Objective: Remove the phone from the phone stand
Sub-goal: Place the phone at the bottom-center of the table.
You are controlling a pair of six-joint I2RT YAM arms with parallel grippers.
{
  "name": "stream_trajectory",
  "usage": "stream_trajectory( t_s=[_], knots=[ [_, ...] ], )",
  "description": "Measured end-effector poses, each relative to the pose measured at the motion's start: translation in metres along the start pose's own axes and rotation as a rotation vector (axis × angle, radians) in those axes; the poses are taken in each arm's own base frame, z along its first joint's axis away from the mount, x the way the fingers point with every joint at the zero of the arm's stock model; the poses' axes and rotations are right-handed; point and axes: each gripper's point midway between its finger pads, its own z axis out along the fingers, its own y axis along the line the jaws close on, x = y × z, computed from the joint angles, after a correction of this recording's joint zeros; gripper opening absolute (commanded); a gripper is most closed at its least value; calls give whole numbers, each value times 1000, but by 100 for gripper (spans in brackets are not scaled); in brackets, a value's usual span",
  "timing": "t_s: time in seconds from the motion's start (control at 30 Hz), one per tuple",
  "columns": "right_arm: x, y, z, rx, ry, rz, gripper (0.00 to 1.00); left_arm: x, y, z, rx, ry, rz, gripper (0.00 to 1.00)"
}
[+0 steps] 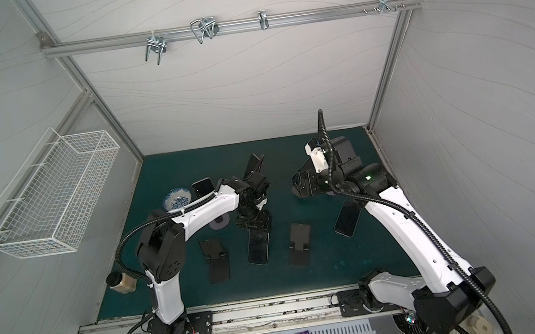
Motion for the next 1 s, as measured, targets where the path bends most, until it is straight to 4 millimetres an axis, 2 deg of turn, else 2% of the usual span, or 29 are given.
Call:
stream_trajectory(
  t_s=[0.4,1.0],
  knots=[
    [6,2,4,-19,19,10,88,-9,-2,21,12,106,14,50],
    [6,2,4,-18,19,10,88,-14,3,30,1,145,15,47]
  ],
)
